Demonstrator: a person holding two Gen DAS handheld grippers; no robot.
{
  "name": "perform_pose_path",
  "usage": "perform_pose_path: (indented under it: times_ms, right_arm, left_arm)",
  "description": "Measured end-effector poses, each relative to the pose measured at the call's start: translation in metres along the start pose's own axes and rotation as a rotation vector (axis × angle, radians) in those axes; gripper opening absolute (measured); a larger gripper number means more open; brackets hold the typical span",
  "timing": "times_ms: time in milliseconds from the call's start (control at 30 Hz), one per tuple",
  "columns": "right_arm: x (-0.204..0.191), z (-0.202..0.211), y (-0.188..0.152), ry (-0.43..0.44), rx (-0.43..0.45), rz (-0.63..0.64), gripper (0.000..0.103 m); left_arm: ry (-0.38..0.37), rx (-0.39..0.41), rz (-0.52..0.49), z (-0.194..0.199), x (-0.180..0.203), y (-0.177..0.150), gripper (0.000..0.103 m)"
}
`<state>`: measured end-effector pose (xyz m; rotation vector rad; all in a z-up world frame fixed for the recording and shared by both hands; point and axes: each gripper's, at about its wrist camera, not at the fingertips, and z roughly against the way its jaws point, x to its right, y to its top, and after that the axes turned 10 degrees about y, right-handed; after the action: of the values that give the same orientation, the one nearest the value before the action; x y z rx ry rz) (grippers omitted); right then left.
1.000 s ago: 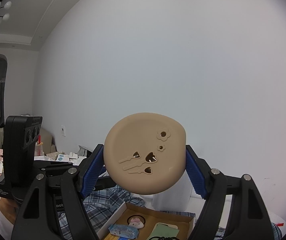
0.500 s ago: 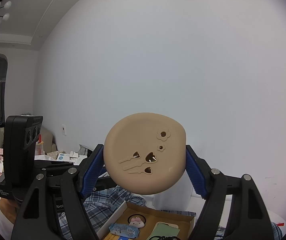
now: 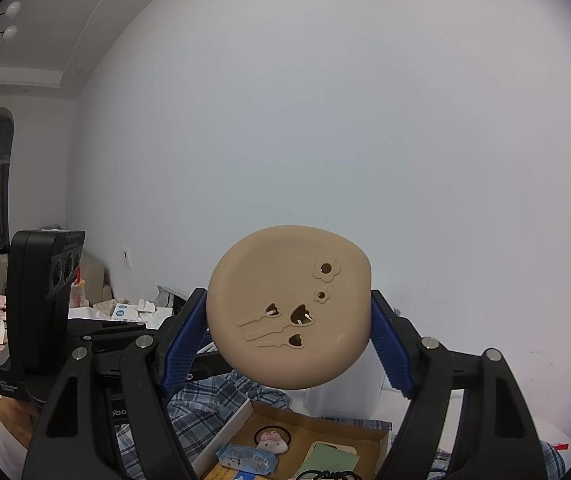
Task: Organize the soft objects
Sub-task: 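Lift the white cable with the left gripper while the right gripper lifts the tan coaster, then lower the cable and coaster into the box and open both grippers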
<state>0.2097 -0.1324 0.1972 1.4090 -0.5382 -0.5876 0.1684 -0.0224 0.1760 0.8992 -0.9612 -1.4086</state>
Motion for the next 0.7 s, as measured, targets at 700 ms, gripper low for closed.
perform_pose_path:
  times_ms: [700]
  right_arm:
    - [0.034,-0.07,-0.068,-0.015,-0.257,-0.121,0.076]
  left_arm:
    - [0.063,-0.236,0.029,-0.096,-0.019,-0.05,0.029]
